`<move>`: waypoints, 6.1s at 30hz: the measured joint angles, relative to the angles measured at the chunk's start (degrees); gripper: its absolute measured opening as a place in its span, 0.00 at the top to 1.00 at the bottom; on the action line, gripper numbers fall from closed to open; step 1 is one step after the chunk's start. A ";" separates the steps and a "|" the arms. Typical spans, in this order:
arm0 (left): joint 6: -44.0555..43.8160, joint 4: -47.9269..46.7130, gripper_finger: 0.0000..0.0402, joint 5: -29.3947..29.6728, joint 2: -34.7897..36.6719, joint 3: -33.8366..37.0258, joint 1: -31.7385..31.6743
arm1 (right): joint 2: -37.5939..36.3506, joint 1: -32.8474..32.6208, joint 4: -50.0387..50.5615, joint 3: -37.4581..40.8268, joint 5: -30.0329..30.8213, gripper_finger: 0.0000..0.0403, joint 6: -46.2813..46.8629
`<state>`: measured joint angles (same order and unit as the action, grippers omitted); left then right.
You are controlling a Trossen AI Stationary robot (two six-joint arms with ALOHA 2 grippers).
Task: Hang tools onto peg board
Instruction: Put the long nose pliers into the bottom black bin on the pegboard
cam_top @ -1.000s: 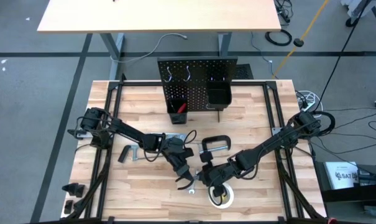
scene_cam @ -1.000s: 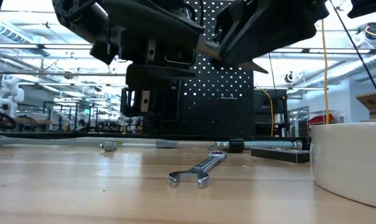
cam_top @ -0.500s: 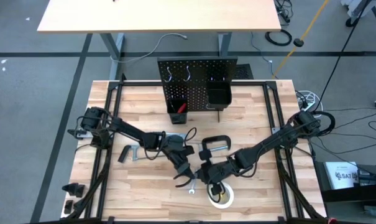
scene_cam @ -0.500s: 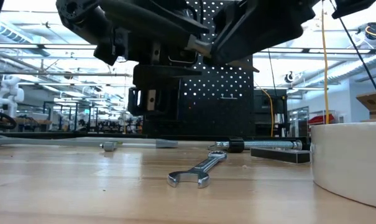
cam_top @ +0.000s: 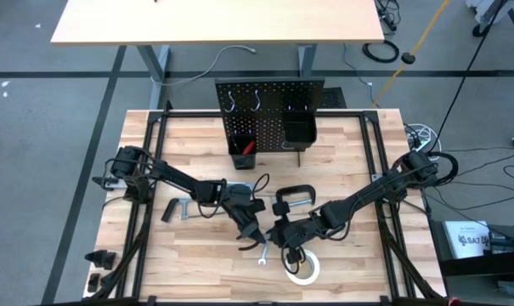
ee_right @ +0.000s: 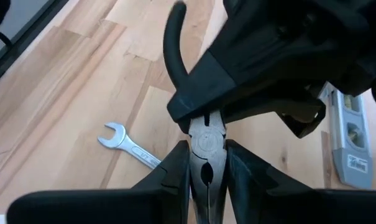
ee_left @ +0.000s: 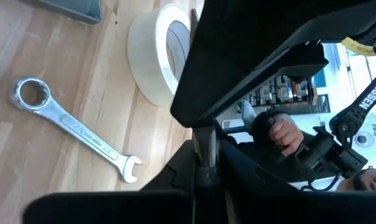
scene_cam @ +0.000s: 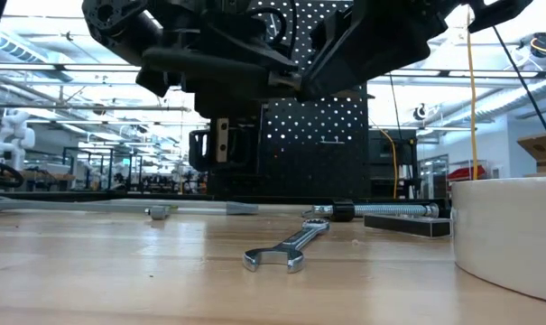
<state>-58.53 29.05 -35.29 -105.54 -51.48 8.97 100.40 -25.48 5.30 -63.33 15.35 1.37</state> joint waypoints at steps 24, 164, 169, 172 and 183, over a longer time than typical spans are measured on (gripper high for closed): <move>4.85 -1.85 0.91 1.63 0.39 -0.07 -1.49 | -10.26 -0.99 9.16 -0.02 2.93 0.31 13.34; 43.22 11.52 0.89 50.70 5.97 1.27 12.02 | -12.63 2.57 -46.05 21.51 2.70 0.94 8.47; 43.24 11.21 0.90 50.75 6.04 1.27 12.04 | -12.63 2.55 -46.55 21.51 2.69 0.94 8.43; 43.39 10.76 0.93 50.80 6.08 1.27 12.04 | -12.63 2.57 -46.38 21.55 2.72 0.94 8.74; 43.73 10.78 0.93 51.86 6.09 1.33 12.12 | -12.63 2.52 -46.49 21.59 2.70 0.67 8.05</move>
<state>-14.80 39.83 16.57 -99.45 -50.15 21.09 87.77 -22.96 -41.19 -41.74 18.04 9.42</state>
